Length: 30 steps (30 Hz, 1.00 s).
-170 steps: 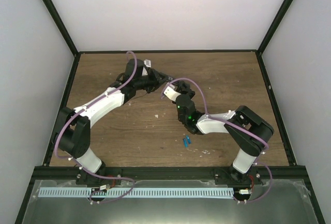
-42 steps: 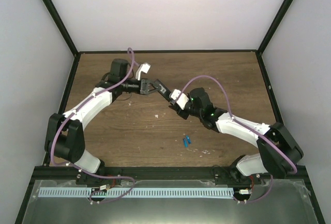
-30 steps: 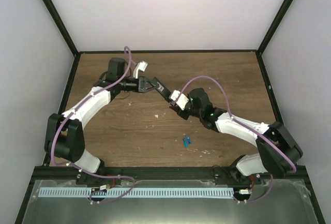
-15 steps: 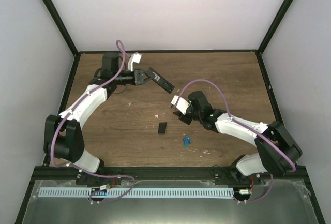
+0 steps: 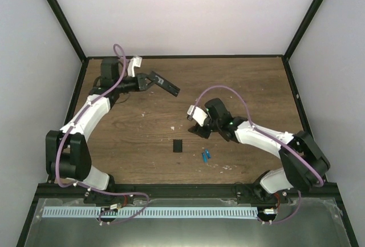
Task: Load the batteries into the remote control
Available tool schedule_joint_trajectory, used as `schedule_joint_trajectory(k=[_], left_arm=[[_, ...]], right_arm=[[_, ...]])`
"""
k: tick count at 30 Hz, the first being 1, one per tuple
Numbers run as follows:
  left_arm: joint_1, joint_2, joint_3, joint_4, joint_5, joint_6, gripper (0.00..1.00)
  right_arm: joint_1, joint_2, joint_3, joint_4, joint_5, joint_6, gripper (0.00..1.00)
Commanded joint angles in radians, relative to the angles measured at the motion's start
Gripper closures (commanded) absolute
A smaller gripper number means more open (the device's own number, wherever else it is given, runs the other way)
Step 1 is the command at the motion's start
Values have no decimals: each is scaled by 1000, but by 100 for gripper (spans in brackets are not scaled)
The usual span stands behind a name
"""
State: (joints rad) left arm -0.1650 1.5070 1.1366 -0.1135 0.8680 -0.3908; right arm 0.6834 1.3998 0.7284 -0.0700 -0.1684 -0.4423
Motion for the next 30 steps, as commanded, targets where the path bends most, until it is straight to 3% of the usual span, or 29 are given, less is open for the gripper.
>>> schedule_joint_trajectory(k=[1,12,17,30], left_arm=[[25,-44,-11,6,-24,8,100],[51,-74,-21,-46,-95,29,100],[53,-80,-22,-58,-95,30,100],[53,-115,-59,-59,-92,26,100]], right_arm=[[16,43,126,-132,-182,155,44],[163,201,366,-416,-157,549,43],[176,247,388,-481,-199,685,42],[175,352,420,-506,-224,693,38]])
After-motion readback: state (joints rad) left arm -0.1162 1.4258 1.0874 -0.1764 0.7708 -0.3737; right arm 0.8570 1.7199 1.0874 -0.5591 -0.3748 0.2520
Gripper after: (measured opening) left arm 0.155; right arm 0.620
